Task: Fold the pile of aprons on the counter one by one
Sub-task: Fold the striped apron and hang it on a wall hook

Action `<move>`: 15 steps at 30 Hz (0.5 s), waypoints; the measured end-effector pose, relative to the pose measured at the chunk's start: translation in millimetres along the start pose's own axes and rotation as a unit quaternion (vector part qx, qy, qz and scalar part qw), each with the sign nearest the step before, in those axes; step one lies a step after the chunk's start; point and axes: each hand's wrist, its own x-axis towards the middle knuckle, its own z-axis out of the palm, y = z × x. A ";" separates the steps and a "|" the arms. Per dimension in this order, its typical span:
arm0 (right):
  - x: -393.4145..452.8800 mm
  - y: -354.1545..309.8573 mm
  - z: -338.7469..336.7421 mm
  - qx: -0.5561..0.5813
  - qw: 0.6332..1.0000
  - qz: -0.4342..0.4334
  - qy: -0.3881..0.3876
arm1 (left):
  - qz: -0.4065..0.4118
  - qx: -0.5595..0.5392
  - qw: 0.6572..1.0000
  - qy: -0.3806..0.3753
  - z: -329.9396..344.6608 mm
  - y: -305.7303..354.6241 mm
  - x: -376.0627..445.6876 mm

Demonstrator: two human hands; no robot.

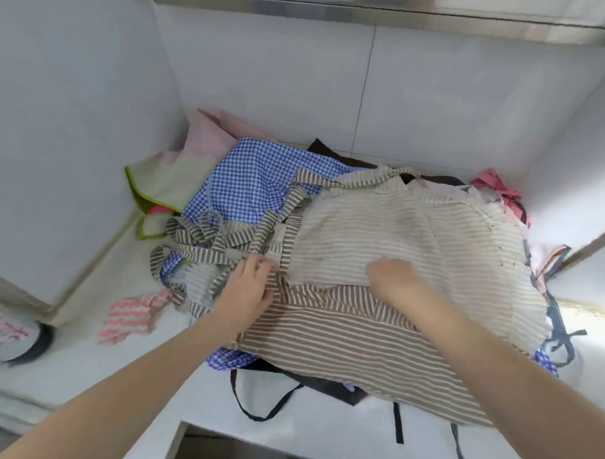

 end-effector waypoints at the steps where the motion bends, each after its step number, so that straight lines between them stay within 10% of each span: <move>1: 2.2 -20.3 -16.1 0.025 0.998 -0.046 0.044 | -0.069 -0.027 0.997 0.015 -4.7 -5.6 -2.5; 5: 19.4 -94.3 -38.7 0.173 0.963 -0.195 0.063 | -0.292 -0.192 0.937 -0.022 -16.1 -18.2 -4.2; 10: 42.1 -134.0 -31.0 0.347 0.929 -0.131 -0.003 | -0.308 -0.399 0.849 -0.157 -16.9 -9.0 3.4; 15: 45.6 -135.8 -47.3 0.444 0.888 -0.085 -0.078 | -0.253 -0.327 0.901 -0.136 -19.8 0.7 10.1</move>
